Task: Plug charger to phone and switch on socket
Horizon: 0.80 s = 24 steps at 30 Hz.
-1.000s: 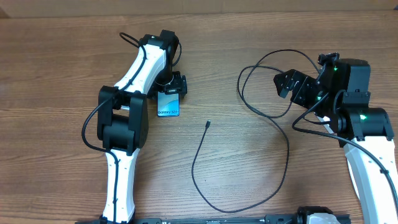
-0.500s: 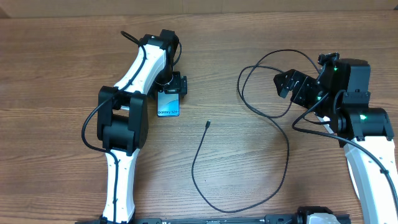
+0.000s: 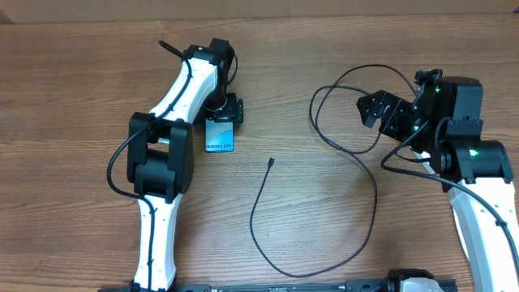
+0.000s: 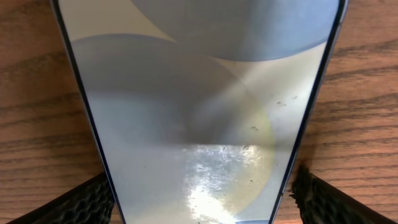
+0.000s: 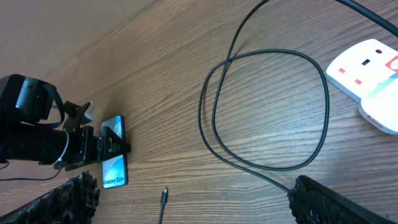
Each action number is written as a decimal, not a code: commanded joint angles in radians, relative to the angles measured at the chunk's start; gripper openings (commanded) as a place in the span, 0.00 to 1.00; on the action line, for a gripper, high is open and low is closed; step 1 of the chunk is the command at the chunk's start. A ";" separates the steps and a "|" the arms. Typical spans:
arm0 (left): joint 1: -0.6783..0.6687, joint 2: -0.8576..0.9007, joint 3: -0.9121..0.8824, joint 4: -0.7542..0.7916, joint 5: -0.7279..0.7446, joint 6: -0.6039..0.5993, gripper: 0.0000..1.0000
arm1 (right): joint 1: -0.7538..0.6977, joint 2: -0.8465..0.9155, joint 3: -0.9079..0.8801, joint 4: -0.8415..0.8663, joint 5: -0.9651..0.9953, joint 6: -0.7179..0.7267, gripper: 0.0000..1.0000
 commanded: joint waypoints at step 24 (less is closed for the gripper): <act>0.024 0.072 -0.050 0.014 -0.125 -0.007 0.76 | 0.004 0.003 0.011 0.002 0.006 0.004 1.00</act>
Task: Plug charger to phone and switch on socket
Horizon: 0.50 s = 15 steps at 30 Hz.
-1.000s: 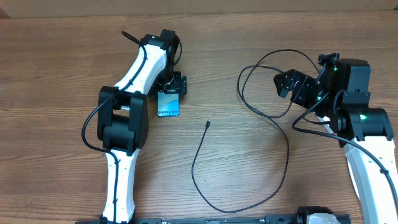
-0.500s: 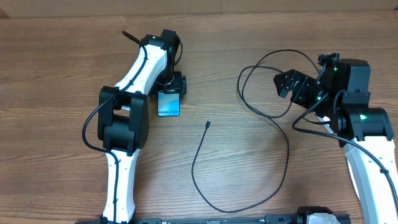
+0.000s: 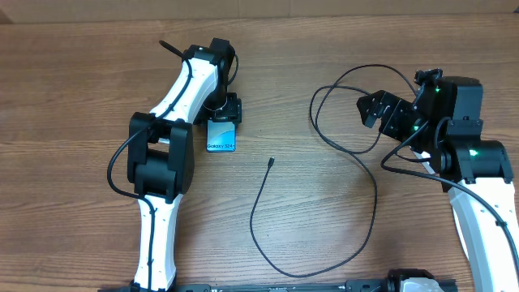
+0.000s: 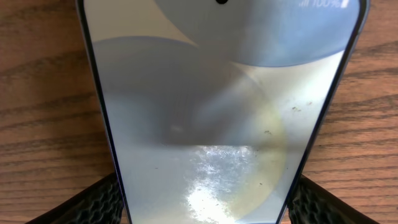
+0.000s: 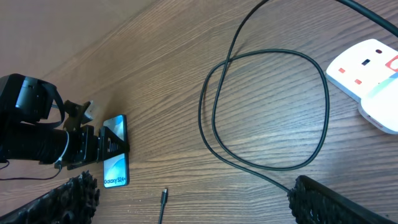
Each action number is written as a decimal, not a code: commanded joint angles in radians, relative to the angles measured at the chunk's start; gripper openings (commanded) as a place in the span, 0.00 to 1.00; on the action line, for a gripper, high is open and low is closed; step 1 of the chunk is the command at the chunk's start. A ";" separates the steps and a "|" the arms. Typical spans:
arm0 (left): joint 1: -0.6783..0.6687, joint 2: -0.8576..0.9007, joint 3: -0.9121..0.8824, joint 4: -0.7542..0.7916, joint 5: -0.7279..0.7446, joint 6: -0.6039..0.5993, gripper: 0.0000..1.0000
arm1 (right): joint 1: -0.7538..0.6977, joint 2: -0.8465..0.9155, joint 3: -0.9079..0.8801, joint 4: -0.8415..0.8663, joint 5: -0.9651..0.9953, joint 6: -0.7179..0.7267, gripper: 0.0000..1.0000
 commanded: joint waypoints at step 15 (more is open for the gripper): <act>0.026 0.067 -0.037 -0.003 -0.092 -0.007 0.74 | 0.004 0.003 0.011 0.003 0.006 0.004 1.00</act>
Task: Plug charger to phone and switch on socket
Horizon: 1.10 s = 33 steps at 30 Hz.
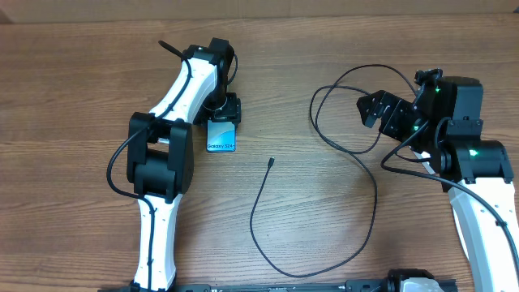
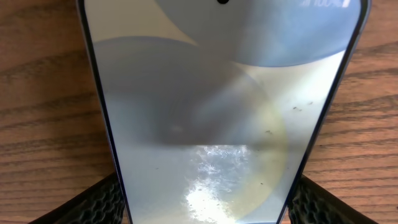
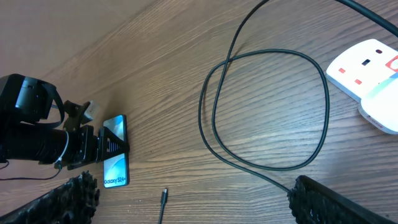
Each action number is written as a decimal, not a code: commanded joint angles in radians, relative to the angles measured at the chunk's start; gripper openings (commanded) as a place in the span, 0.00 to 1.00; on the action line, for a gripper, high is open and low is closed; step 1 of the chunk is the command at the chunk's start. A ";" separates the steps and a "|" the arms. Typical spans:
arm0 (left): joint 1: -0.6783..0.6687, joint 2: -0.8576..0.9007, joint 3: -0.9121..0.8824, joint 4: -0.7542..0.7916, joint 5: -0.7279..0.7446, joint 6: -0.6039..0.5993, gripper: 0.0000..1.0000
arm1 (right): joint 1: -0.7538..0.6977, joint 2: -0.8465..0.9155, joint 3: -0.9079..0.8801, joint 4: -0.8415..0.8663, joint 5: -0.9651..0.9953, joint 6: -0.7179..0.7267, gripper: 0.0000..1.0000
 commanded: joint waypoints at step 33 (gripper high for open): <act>0.023 0.067 0.082 -0.078 -0.031 -0.005 0.73 | 0.004 0.003 0.011 0.002 0.006 0.004 1.00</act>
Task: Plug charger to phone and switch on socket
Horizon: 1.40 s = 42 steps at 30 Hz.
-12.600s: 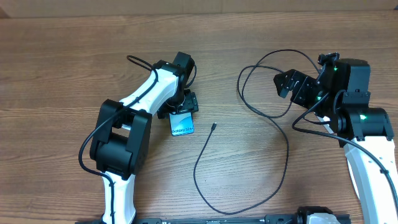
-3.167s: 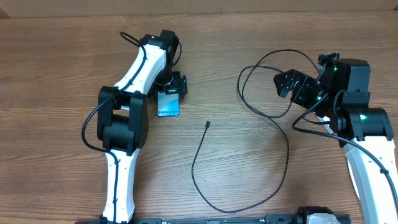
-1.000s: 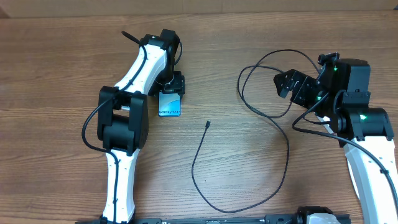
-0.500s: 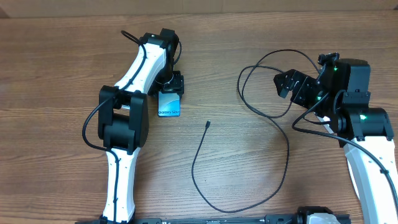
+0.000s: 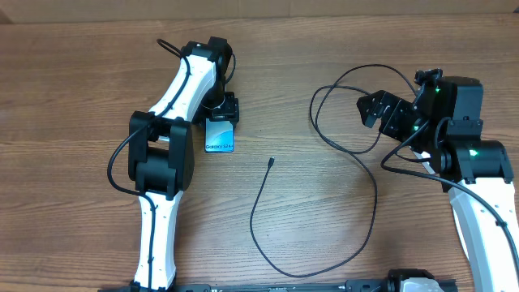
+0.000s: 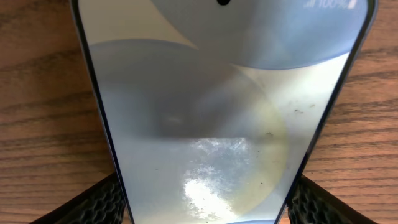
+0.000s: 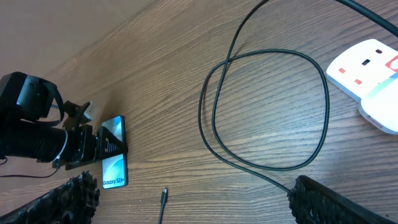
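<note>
The phone (image 5: 220, 136) lies screen-up on the wooden table (image 5: 81, 97), showing "Galaxy S24+". My left gripper (image 5: 220, 113) is at its far end. In the left wrist view the phone (image 6: 217, 112) fills the frame, and both fingers (image 6: 99, 202) press against its side edges. The black charger cable (image 5: 375, 195) loops across the table. Its free plug (image 5: 272, 161) lies right of the phone, untouched. My right gripper (image 5: 375, 109) hovers open over the cable's loop, holding nothing. The white socket (image 7: 367, 68) shows only in the right wrist view.
The cable (image 7: 267, 112) forms a wide loop between the phone and the socket. The left arm (image 5: 162, 162) stretches along the table's left side. The right arm (image 5: 474, 203) stands at the right edge.
The left wrist has shifted slightly, and the phone looms a little larger in its view. In the overhead view the phone sits a touch further left. The right arm, cable and plug are unmoved.
At first the left fingers stood a little off the phone's edges, with its top out of the wrist view. Then they were against its sides with the camera hole in view, and they have stayed so. The right gripper hung open over the cable throughout.
</note>
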Each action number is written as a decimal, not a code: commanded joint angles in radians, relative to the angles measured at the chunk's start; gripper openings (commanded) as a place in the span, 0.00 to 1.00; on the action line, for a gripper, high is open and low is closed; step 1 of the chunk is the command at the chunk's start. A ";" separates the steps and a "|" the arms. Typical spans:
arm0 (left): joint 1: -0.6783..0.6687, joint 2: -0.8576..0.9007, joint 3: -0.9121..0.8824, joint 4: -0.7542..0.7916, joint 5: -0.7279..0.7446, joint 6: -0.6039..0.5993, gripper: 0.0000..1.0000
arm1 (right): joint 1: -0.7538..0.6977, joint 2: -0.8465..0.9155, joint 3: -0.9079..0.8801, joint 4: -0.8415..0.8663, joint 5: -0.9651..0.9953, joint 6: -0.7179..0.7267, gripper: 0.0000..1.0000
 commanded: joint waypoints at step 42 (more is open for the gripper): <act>0.079 0.035 0.243 -0.222 0.386 -0.005 0.73 | 0.004 0.003 0.011 0.002 0.006 0.004 1.00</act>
